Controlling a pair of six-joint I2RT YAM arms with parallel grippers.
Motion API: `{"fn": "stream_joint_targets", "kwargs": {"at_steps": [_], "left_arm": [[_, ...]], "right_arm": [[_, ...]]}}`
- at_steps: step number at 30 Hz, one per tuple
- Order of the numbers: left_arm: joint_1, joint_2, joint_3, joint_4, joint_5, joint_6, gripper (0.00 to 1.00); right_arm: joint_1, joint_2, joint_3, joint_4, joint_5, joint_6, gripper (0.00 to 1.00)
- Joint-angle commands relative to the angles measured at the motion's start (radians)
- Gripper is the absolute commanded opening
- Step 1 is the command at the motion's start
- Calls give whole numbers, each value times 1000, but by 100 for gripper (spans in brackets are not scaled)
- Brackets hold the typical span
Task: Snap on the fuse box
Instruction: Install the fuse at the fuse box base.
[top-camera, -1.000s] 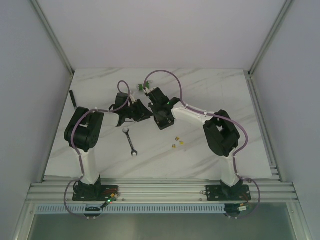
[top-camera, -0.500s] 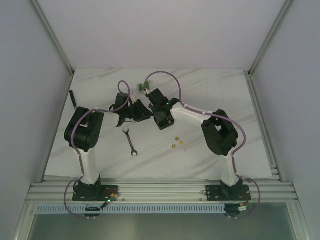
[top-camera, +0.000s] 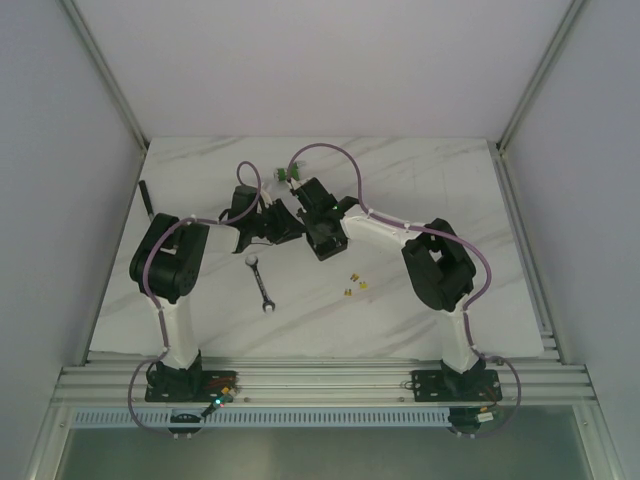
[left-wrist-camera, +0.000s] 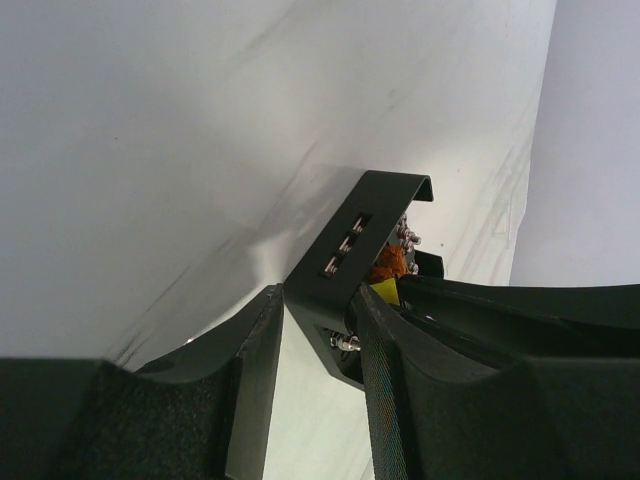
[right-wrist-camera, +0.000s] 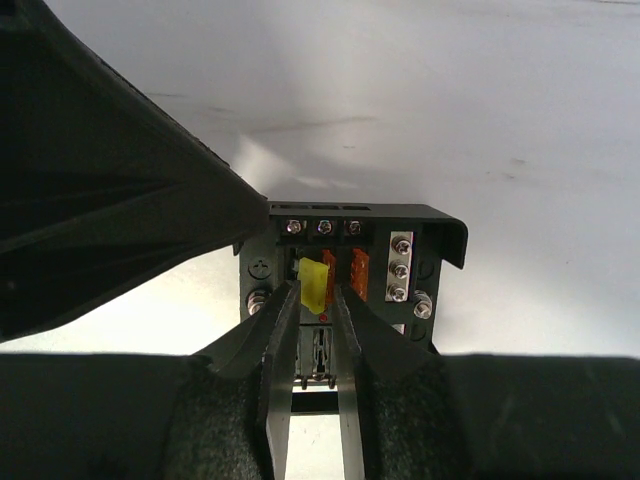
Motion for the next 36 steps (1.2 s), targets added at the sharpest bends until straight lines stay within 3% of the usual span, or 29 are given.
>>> {"fn": "stream_joint_targets", "kwargs": {"at_steps": [1,27,36], "left_arm": [[-5,13,26,11,21,-7,45],[-8,14,31,1,18,-3,44],[-8,17,36,-11,18,1,40]], "right_arm": [[6,-4,30,11,-27,-4,26],[15,-39,23,14,-12,-5,29],[15,-43,22,17,26,2,29]]}}
